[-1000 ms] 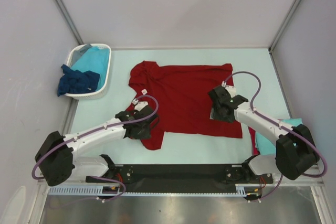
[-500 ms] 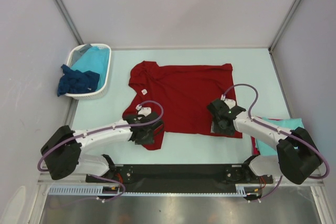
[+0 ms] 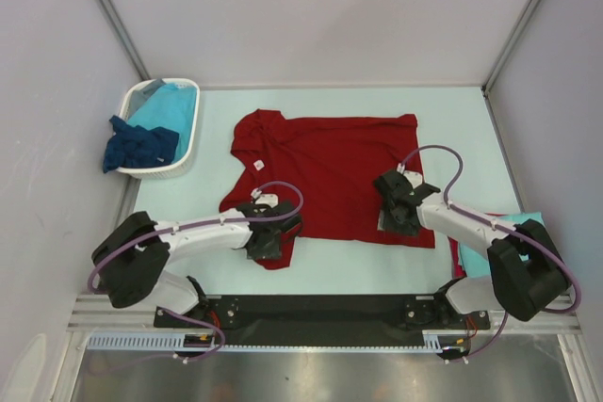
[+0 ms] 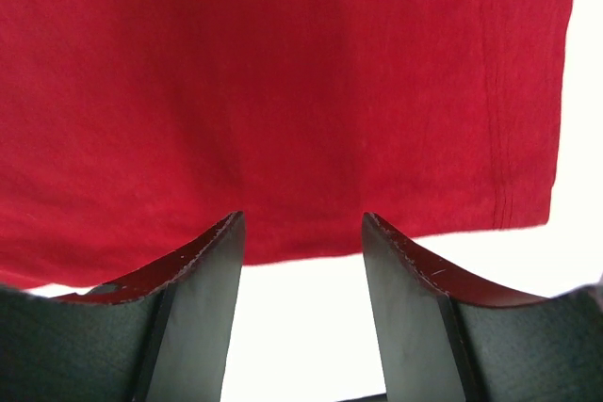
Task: Fold and stack the t-shirts
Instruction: Flatten out the tshirt
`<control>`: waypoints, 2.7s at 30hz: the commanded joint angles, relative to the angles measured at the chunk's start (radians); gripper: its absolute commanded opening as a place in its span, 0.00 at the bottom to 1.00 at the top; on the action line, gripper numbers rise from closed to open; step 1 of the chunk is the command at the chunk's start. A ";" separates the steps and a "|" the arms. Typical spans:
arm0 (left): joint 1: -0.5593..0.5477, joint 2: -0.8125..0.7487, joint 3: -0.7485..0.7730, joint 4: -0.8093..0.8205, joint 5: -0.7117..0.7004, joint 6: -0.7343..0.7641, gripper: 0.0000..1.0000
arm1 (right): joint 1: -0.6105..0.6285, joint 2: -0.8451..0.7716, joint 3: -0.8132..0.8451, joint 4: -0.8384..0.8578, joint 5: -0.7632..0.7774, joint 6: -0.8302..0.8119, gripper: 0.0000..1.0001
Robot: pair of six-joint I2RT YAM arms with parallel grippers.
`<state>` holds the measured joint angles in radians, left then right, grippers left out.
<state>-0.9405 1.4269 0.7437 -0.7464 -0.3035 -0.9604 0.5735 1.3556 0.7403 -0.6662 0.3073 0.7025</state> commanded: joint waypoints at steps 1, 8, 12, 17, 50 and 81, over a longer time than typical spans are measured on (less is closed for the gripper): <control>-0.007 0.033 0.051 0.030 -0.022 -0.011 0.40 | -0.038 0.008 0.056 0.039 0.000 -0.043 0.58; -0.007 0.003 0.011 0.044 0.004 -0.017 0.37 | -0.047 0.022 0.022 0.054 -0.011 -0.038 0.58; -0.007 0.007 -0.004 0.047 0.010 -0.005 0.38 | -0.046 0.039 -0.005 0.070 -0.023 -0.018 0.58; -0.007 0.001 0.002 0.048 0.020 0.011 0.39 | -0.023 -0.003 -0.013 0.037 -0.024 0.014 0.58; -0.009 0.006 0.002 0.058 0.082 0.088 0.00 | 0.040 0.070 -0.088 0.045 -0.071 0.115 0.00; -0.201 -0.289 -0.041 -0.280 0.170 -0.052 0.00 | 0.235 -0.224 -0.061 -0.389 -0.082 0.298 0.00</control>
<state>-1.1175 1.1397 0.6968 -0.9936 -0.1284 -0.9756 0.7967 1.1263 0.6643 -1.0058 0.2188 0.9768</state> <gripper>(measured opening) 0.007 0.017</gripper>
